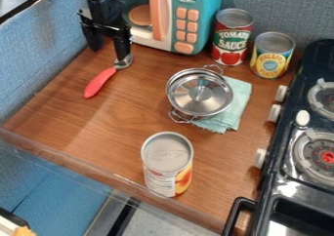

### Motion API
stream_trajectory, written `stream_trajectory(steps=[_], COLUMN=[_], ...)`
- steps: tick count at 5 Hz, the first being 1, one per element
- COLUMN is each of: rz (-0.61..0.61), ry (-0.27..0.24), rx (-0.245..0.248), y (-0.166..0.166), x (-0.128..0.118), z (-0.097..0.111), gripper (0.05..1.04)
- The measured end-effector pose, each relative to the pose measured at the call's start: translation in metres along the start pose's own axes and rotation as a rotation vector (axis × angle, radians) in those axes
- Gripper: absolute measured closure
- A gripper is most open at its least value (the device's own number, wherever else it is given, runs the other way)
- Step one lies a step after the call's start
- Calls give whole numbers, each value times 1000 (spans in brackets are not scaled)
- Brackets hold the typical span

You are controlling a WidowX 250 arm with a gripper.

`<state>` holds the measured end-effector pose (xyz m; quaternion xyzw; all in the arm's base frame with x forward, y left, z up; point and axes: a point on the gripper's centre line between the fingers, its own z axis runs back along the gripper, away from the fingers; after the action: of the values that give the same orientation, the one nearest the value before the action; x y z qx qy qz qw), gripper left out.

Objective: Opened the pot lid and put it on the left side of the pot

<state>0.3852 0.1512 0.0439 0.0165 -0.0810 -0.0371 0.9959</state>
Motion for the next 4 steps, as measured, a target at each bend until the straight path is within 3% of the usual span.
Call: stream_trajectory(steps=[1,2,3,4], rz=[2,-96,-207,-224], ry=[39,41,-15,-29], rx=[-25,-70,-97,-126], y=[-4,-47,-100,-129], x=[-7,1,20,23], z=[-16,-21,0,5], gripper=[84,84,84,84])
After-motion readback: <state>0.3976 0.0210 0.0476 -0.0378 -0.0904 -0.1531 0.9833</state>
